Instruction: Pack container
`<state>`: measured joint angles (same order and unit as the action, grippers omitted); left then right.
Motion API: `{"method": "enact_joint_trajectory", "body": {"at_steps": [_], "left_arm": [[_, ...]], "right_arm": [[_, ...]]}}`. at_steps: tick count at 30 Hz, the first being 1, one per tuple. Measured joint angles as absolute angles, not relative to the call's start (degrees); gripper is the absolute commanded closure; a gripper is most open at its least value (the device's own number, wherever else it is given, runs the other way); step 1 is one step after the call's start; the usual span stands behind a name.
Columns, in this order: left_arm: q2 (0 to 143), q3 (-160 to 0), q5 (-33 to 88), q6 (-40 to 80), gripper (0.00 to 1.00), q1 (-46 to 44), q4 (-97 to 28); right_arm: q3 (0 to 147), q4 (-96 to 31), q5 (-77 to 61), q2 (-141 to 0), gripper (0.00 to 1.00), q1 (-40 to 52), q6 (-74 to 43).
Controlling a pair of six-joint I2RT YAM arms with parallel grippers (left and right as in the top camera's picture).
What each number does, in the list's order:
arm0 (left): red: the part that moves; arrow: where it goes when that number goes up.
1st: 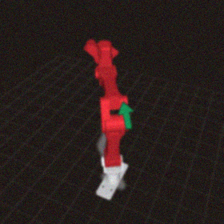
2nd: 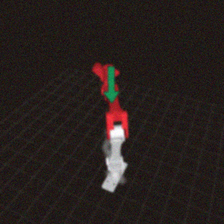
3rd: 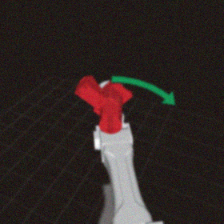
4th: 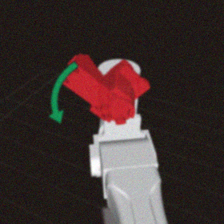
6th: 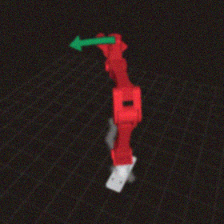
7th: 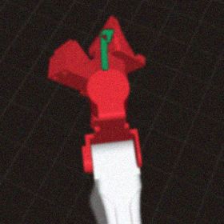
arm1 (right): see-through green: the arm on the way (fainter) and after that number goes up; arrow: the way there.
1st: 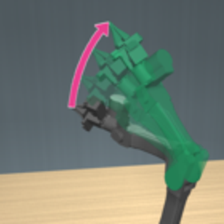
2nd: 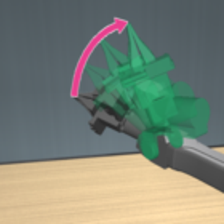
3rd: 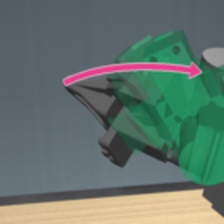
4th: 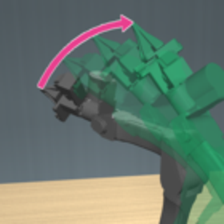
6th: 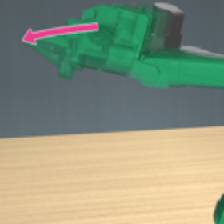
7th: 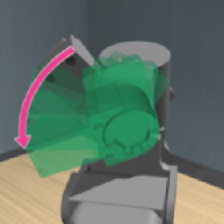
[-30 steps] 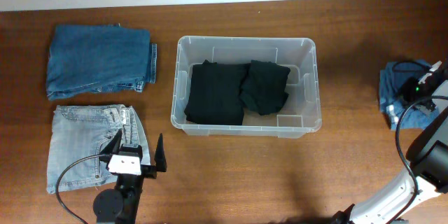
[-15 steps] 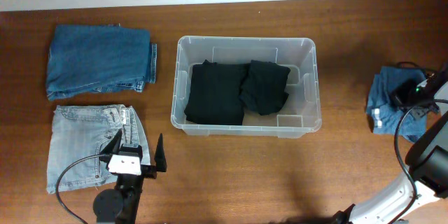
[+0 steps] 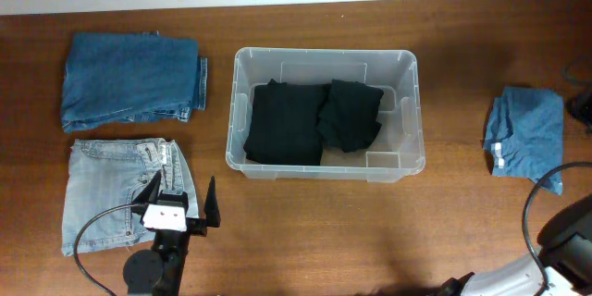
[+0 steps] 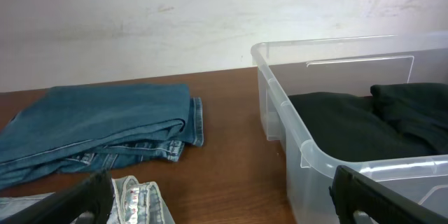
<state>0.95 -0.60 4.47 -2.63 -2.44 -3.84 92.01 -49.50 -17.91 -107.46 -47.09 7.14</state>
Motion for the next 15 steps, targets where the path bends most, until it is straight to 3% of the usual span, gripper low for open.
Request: {"method": "enact_joint_trajectory", "body": {"at_steps": [4, 15], "left_arm": [[0.95, -0.60, 4.47, -2.63, 0.01, -2.44, -3.86], [0.95, -0.60, 4.47, -2.63, 0.01, -2.44, -3.86]], "right_arm": [[91.15, -49.15, -17.39, -108.97, 0.25, -49.60, 15.00], [90.78, -46.11, -17.37, -114.72, 0.21, -49.63, 20.47]]}}
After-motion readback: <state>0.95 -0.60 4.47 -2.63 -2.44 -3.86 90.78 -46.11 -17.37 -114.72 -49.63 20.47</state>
